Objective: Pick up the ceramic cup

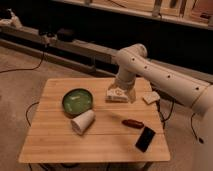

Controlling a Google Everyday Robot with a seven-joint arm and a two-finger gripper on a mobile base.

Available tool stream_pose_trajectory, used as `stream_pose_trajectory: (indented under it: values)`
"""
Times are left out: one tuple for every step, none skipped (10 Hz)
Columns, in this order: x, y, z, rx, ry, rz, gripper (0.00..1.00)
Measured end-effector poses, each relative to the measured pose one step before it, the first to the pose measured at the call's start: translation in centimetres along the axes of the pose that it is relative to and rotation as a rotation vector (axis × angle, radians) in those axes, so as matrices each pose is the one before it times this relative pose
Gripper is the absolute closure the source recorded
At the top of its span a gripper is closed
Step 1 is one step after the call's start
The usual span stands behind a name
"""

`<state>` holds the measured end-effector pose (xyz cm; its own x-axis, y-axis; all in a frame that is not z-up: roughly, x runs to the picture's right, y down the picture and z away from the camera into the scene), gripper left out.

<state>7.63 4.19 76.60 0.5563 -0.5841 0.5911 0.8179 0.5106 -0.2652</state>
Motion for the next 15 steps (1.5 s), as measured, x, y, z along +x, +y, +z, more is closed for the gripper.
stream_pose_trajectory:
  values:
    - [-1.252, -1.645, 0.419, 0.02258, -0.03032, -0.04380, 0.20]
    - [-1.635, -2.202, 0.581, 0.02338, -0.03519, -0.06032, 0.20]
    - [-0.968, -1.324, 0.449, 0.01380, -0.02529, -0.04325, 0.20]
    - [-0.515, -0.791, 0.397, 0.00580, -0.01522, -0.02523, 0.20]
    - [-0.561, -0.813, 0.502, 0.00061, -0.01672, -0.02127, 0.20]
    - [-0.460, -0.457, 0.440, -0.00424, -0.01375, -0.00983, 0.20]
    - [-0.680, -0.275, 0.785, -0.01379, -0.02179, -0.00374, 0.20]
    - [-0.687, -0.542, 0.826, -0.00984, -0.02095, 0.00118, 0.20]
    - [-0.813, -0.739, 0.895, -0.01364, -0.02211, 0.00125, 0.20]
    - [-0.778, -0.775, 0.961, -0.01777, -0.01979, 0.00783, 0.20]
    - [-0.276, -0.261, 0.489, -0.00827, -0.00899, 0.00820, 0.20]
    - [-0.485, -0.519, 0.916, -0.01468, -0.01455, 0.01371, 0.20]
    - [-0.502, -0.444, 0.949, -0.01657, -0.01290, 0.01044, 0.20]
    - [-0.353, -0.174, 0.659, -0.01193, -0.00876, 0.00526, 0.20]
    - [-0.519, -0.109, 1.141, -0.01849, -0.01290, 0.01091, 0.20]
